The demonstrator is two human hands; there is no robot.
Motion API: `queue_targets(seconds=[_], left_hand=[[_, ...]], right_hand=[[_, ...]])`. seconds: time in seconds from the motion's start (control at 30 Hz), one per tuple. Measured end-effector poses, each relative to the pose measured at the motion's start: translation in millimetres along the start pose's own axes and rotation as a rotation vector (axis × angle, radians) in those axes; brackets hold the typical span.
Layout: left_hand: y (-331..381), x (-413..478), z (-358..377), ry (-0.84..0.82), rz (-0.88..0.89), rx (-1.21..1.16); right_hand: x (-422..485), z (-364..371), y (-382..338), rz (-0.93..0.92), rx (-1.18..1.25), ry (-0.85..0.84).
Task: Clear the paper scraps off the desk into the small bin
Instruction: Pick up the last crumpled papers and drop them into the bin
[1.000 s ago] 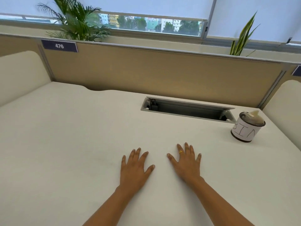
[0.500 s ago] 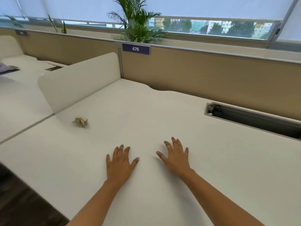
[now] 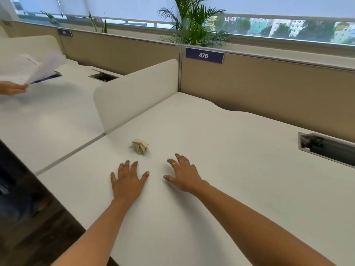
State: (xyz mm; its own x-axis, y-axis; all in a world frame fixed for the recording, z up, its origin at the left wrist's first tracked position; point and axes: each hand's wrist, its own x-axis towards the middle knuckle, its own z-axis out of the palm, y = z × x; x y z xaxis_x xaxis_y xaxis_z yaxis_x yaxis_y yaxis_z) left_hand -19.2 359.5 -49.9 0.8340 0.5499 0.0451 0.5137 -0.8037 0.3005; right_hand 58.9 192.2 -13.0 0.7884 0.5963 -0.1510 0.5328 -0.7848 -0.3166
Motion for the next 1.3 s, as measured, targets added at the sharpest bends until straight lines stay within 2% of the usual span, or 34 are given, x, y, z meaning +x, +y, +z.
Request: queue_targets(seconds=[0.23, 0.43, 0.63, 0.93, 1.13, 1.3], left_hand=[[-21, 35, -5, 0.021, -0.007, 0.01], [-21, 36, 3, 0.091, 0.018, 0.031], [-20, 35, 6, 0.14, 0.028, 0.042], [-21, 37, 7, 0.137, 0.029, 0.031], [-21, 38, 5, 0.092, 0.016, 0.042], [-16, 33, 1, 0.12, 0.078, 0.041]], right_hand=[[62, -12, -51, -0.094, -0.011, 0.001], [102, -21, -75, -0.131, 0.125, -0.016], [117, -5, -83, -0.152, 0.016, -0.09], [99, -2, -72, -0.188, 0.12, 0.108], [77, -9, -53, -0.088, 0.194, 0.153], [46, -18, -26, -0.04, 0.249, 0.216]])
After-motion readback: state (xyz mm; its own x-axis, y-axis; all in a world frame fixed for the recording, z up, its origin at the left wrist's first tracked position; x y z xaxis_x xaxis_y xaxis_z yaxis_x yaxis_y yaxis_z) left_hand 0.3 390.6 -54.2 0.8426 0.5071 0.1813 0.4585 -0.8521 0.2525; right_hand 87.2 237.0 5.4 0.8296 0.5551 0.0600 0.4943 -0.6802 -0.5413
